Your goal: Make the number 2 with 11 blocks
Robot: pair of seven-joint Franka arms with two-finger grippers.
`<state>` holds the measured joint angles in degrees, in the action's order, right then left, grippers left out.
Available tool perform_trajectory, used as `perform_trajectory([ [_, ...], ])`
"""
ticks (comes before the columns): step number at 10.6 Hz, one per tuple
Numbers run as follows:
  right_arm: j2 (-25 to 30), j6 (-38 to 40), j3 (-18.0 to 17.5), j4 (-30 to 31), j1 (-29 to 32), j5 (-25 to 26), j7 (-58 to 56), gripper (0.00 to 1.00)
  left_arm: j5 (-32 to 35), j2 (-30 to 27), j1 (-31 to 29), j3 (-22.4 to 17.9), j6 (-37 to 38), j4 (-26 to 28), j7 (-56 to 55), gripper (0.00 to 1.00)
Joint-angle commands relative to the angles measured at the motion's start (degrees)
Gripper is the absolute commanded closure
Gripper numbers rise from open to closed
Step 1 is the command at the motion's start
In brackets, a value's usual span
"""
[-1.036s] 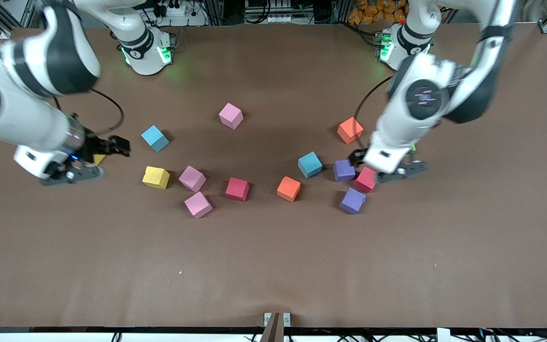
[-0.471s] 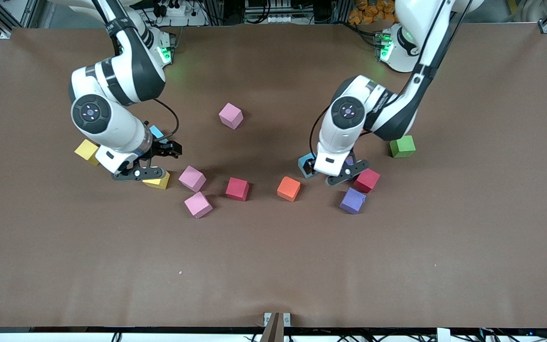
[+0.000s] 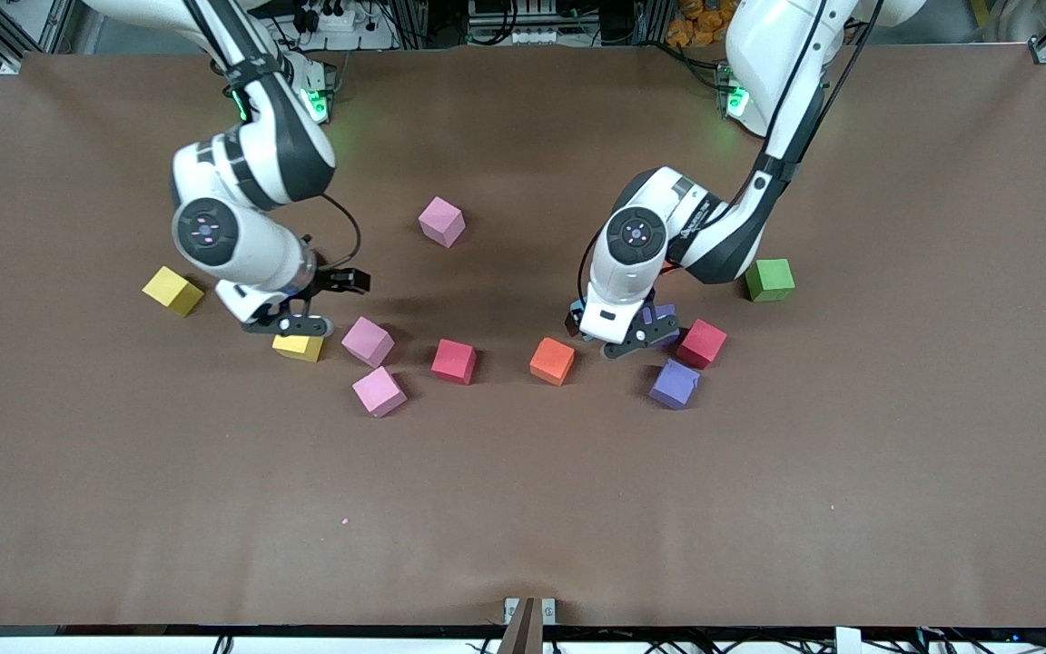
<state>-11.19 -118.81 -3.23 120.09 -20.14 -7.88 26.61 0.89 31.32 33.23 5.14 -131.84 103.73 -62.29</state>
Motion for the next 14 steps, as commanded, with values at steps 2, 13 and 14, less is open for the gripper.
perform_trajectory([
  [2,1.0,-7.4,0.1,6.9,-8.0,-4.0,14.7,0.0,-0.2,1.5,0.8,-0.3,-0.5,-0.2,-1.4,0.0],
  [13,-2.7,-19.3,0.1,15.6,-18.4,-18.8,23.9,0.0,-7.1,1.5,2.9,4.3,-5.6,5.2,-1.7,0.72],
  [14,-2.7,-20.7,0.1,16.6,-19.2,-18.8,23.9,0.0,-6.8,0.2,3.2,5.7,-5.6,6.9,-1.6,0.74],
])
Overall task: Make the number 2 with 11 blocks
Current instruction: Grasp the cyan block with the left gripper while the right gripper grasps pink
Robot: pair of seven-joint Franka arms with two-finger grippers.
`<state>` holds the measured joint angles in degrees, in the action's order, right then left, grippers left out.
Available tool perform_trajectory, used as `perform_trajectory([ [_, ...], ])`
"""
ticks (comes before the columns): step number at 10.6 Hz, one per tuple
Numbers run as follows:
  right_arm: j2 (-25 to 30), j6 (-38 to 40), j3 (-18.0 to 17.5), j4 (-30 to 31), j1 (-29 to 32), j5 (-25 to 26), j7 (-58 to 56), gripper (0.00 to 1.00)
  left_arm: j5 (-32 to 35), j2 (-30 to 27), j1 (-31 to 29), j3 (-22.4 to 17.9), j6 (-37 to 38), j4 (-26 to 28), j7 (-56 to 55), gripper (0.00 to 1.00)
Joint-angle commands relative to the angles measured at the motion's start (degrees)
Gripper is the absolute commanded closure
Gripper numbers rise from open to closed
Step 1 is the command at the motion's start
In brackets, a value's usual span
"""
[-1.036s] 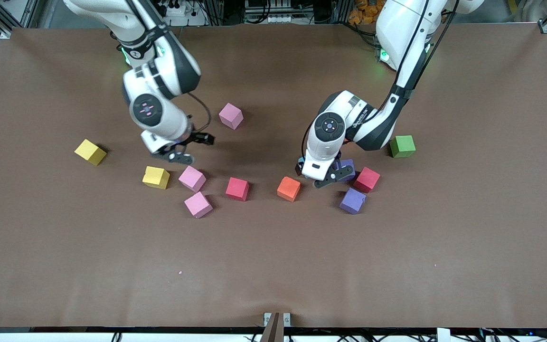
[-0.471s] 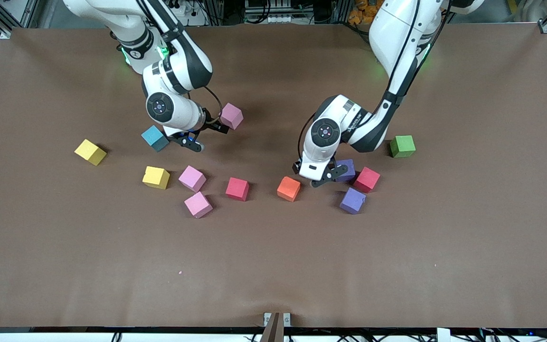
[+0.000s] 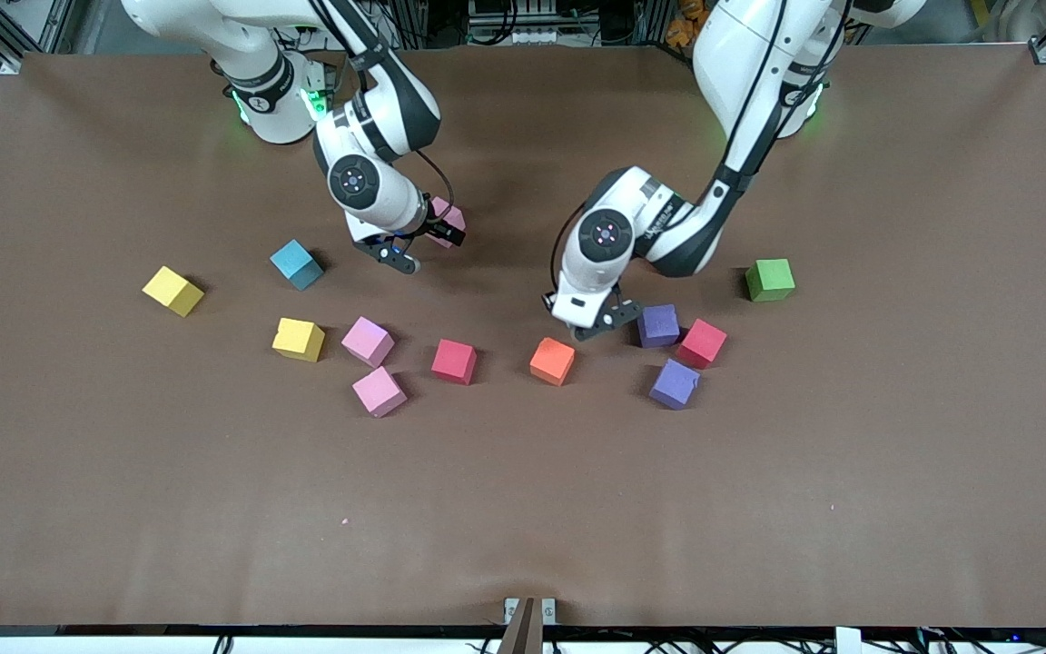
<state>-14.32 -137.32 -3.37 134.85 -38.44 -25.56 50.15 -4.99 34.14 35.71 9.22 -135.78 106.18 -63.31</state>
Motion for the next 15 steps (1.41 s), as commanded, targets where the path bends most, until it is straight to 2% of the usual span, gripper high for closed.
perform_trajectory([
  [1,0.3,-3.1,0.2,2.6,-1.2,-1.2,0.4,0.0,0.1,-4.4,2.1,2.7,-1.7,6.9,-0.5,0.76],
  [5,-0.5,-3.5,0.2,2.9,-2.3,-2.3,0.5,0.0,1.0,-7.6,4.9,8.5,-4.7,12.5,-0.8,0.76],
  [7,-0.2,-3.5,0.2,2.9,-2.3,-4.1,0.4,0.68,1.2,-7.5,6.2,10.1,-9.7,15.6,-0.8,0.76],
  [8,0.5,-3.1,0.3,2.8,-1.4,-4.1,0.5,0.77,1.2,-7.5,7.0,10.5,-11.8,17.0,-0.8,0.76],
  [10,2.2,-1.6,0.4,2.8,1.6,-4.1,1.1,0.77,1.2,-7.4,8.7,10.5,-12.1,16.9,-0.8,0.76],
  [12,3.2,3.1,0.5,2.1,8.4,-4.2,2.5,0.76,2.2,-7.2,9.6,10.5,-12.1,16.6,-0.7,0.75],
  [13,3.3,3.7,0.4,2.1,10.3,-4.7,2.8,0.76,3.4,-7.0,9.9,10.6,-12.0,16.5,-0.8,0.69],
  [14,3.2,3.5,0.5,2.2,10.2,-5.5,3.1,0.76,3.6,-6.7,9.9,10.5,-12.0,16.4,-0.7,0.58],
  [15,3.2,3.6,0.6,2.2,10.2,-6.1,4.3,0.76,3.7,-6.5,9.9,10.5,-12.0,16.1,-0.6,0.01],
])
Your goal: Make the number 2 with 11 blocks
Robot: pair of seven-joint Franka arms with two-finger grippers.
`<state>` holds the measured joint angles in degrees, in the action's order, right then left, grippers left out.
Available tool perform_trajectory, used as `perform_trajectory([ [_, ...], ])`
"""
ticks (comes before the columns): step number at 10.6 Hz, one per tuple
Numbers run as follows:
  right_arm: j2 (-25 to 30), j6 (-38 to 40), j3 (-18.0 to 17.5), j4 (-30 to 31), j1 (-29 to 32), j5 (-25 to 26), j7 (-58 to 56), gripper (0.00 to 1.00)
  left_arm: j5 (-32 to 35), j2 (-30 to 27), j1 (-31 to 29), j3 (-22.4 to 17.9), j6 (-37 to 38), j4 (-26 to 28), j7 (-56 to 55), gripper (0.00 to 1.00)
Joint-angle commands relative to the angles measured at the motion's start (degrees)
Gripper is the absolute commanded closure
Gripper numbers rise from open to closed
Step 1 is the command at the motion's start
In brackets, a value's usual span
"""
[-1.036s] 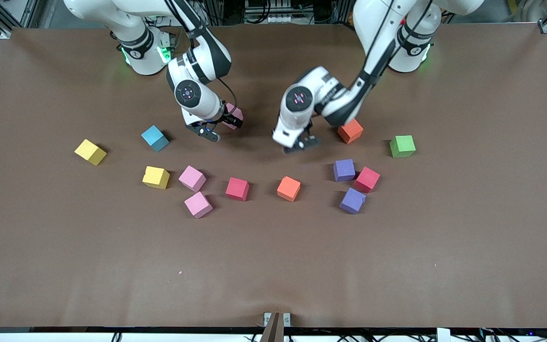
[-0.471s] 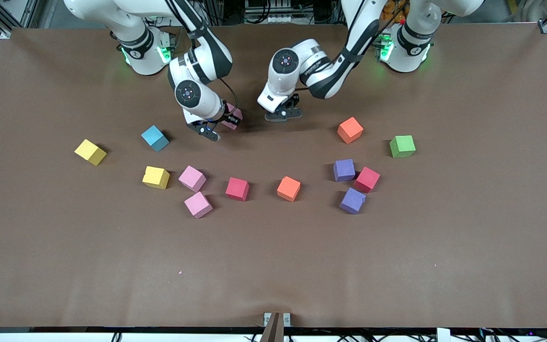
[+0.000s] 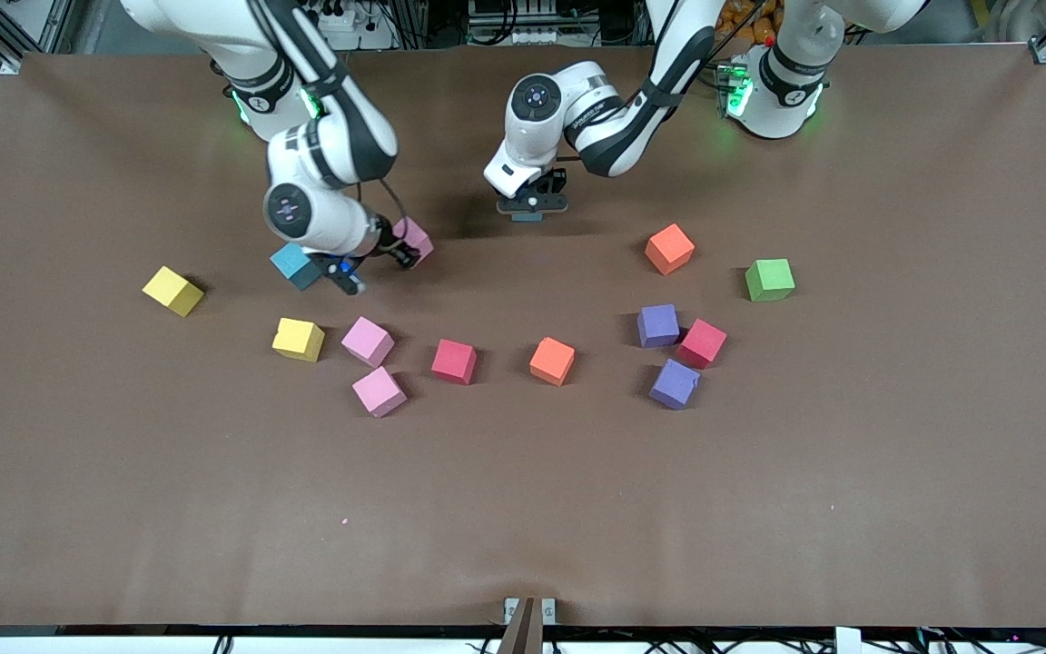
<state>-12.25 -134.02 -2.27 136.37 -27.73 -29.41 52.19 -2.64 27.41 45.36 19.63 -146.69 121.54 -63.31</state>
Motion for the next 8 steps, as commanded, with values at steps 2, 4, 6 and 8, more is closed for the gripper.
perform_trajectory([
  [2,1.3,-0.1,-0.5,0.7,-0.7,-2.3,5.9,0.76,2.5,-0.8,0.0,0.0,0.1,0.4,-0.8,0.0],
  [4,1.3,-0.1,-0.6,0.8,-0.9,-2.3,6.3,0.76,2.6,-3.8,-0.9,-0.6,6.2,-1.5,-0.8,0.0],
  [6,1.3,-0.3,-0.8,0.7,-1.7,-2.3,9.3,0.76,2.6,-8.0,-4.3,-0.6,13.6,-3.1,-0.7,0.0],
  [8,1.3,-1.2,-1.0,0.7,-5.4,-2.6,15.6,0.76,2.6,-10.2,-9.1,-0.6,15.4,-3.1,-1.0,0.0],
])
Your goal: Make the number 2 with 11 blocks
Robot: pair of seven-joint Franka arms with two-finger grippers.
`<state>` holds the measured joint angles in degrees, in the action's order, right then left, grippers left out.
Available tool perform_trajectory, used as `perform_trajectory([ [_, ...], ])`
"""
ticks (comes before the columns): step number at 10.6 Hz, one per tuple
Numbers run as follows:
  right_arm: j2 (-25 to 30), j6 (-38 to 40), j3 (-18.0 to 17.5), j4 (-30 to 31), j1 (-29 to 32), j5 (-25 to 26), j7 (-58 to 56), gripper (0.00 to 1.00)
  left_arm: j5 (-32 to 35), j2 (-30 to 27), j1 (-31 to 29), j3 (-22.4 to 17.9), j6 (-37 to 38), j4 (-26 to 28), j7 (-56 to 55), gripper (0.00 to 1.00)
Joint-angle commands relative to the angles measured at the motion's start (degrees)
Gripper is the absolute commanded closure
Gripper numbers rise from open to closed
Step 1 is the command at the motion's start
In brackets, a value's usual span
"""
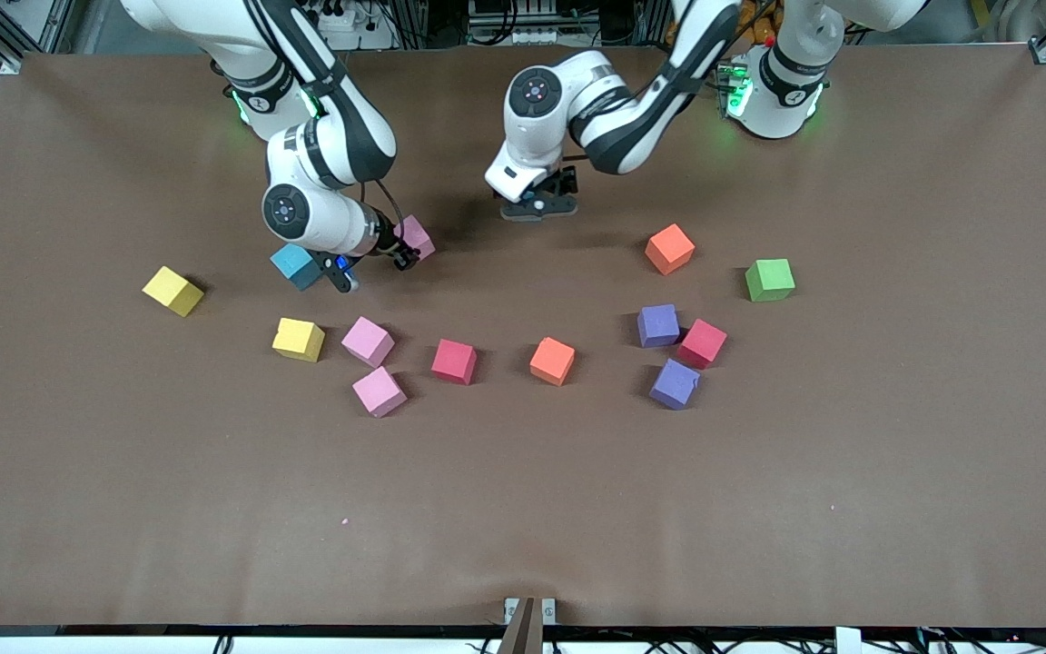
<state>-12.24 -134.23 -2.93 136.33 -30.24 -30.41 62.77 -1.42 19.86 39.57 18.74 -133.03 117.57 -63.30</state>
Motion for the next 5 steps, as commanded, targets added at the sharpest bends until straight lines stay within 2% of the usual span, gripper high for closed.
perform_trajectory([
  [1,1.2,-2.6,-0.3,0.7,-6.2,-1.9,9.9,0.77,1.3,-3.1,-7.1,0.3,2.1,0.8,-0.9,0.0],
  [3,1.3,-4.2,-0.3,1.0,-9.6,-1.9,17.0,0.79,1.6,-2.9,-14.2,0.2,2.3,0.6,0.4,0.0],
  [5,1.9,-4.4,-0.3,1.3,-11.0,-2.6,22.2,0.83,4.2,-2.2,-20.2,0.2,2.3,-1.3,7.1,0.0],
])
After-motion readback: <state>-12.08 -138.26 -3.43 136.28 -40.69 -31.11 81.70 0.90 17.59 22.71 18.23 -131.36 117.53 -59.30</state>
